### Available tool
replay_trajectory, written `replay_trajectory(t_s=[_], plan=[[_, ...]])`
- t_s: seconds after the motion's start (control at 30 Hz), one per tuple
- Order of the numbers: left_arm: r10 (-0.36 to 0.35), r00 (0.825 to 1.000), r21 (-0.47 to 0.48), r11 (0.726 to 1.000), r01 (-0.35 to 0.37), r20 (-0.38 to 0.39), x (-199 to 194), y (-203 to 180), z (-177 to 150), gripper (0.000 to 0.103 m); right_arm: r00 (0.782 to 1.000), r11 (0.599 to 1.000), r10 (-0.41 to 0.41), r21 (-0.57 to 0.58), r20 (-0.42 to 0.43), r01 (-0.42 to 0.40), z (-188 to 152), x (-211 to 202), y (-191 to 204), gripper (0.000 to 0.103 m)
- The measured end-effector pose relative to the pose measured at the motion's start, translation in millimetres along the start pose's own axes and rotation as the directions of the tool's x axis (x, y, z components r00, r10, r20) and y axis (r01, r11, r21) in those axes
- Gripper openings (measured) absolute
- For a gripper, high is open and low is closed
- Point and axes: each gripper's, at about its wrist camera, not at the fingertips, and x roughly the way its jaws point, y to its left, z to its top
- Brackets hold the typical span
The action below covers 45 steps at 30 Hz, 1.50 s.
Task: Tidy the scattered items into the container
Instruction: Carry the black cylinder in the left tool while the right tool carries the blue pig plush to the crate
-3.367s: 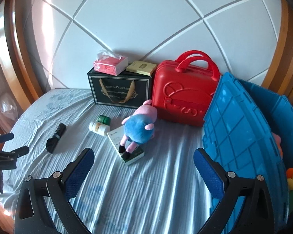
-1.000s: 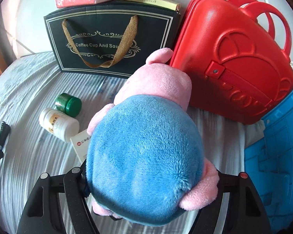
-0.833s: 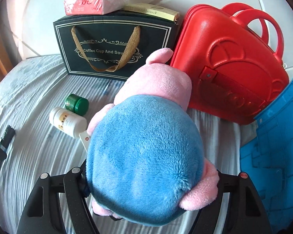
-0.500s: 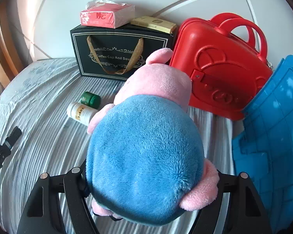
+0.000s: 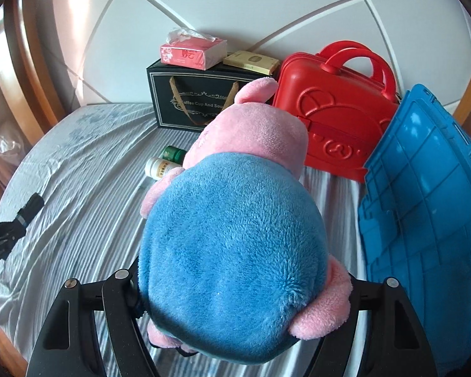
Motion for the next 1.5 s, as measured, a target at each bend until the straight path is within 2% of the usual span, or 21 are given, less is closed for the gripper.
replay_trajectory(t_s=[0.53,0.87,1.2,1.5], plan=[[0.005,0.998,-0.007,1.0,-0.004,0.07,-102,-28,-15,0.034,0.995,0.994,0.083,-0.076,0.058,-0.079,-41,-86,9,0.075],[-0.006,0.992,0.011,1.0,0.005,0.124,-159,-58,-27,0.034,0.989,0.99,0.134,-0.06,0.07,-0.13,-67,-128,-5,0.076],[-0.008,0.989,0.025,1.0,0.005,0.148,-189,-86,-38,0.034,0.977,0.979,0.195,-0.075,0.083,-0.189,-78,-156,-11,0.076],[-0.032,0.977,0.042,0.999,0.023,0.21,-227,-122,-39,0.034,0.965,0.968,0.236,-0.109,0.117,-0.224,-80,-185,-28,0.076]])
